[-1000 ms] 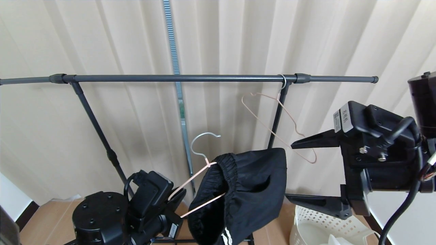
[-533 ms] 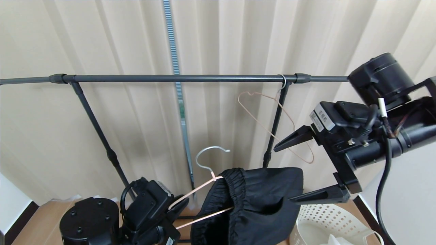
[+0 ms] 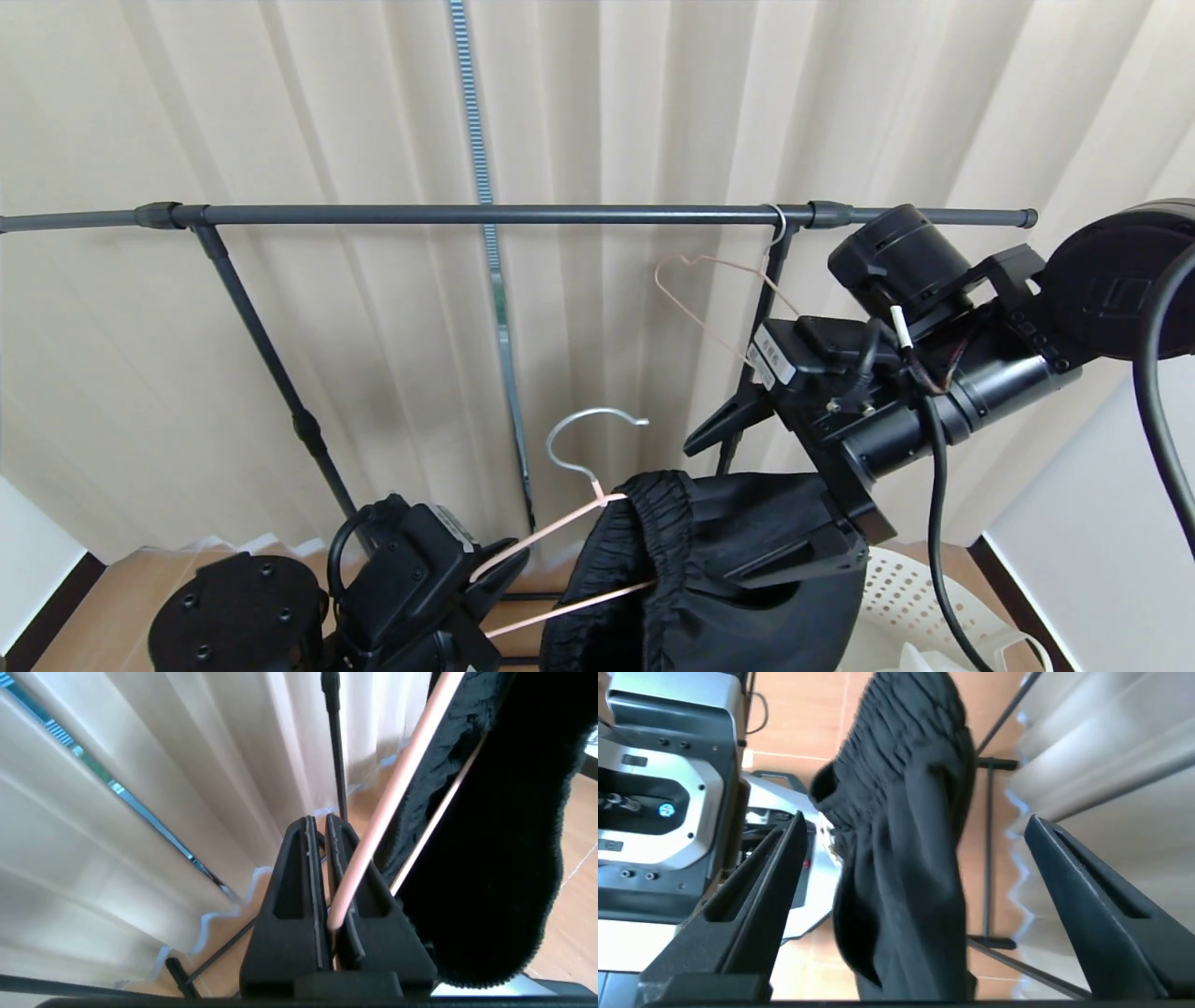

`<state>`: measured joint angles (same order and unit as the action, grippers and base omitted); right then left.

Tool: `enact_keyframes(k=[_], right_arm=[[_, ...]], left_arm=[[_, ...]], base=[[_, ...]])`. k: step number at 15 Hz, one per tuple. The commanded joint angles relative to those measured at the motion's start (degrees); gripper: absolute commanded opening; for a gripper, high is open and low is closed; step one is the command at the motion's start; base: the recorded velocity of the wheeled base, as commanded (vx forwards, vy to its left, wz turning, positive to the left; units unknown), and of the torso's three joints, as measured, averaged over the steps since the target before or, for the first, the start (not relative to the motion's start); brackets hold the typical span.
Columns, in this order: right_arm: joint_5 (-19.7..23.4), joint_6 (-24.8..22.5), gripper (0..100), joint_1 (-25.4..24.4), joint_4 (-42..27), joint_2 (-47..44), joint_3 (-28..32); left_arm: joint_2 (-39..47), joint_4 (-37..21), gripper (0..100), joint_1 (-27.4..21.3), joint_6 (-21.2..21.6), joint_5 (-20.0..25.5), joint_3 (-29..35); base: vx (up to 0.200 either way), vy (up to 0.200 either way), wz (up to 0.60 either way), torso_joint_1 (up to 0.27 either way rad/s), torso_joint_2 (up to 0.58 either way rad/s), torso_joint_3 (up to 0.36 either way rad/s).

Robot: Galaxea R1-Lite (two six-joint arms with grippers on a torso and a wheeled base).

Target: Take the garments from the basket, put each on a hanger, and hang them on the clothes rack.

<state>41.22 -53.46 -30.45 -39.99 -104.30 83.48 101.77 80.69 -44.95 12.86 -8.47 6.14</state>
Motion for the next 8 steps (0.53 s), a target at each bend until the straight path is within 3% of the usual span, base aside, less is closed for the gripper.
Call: enact_keyframes(k=[1, 8], right_arm=[[0.09, 0.11, 100, -1.01, -0.01, -1.17, -0.07], [0.09, 2.65, 100, -2.95, 2.10, -4.33, 0.45]], left_arm=[[0.01, -0.01, 0, -0.14, 0.06, -0.14, -0.17], [0.01, 0.26, 0, -0.76, 0.06, -0.32, 0.36]], base=[[0.000, 0.000, 0.00, 0.000, 0.00, 0.000], [0.000, 0.000, 0.00, 0.000, 0.00, 0.000]])
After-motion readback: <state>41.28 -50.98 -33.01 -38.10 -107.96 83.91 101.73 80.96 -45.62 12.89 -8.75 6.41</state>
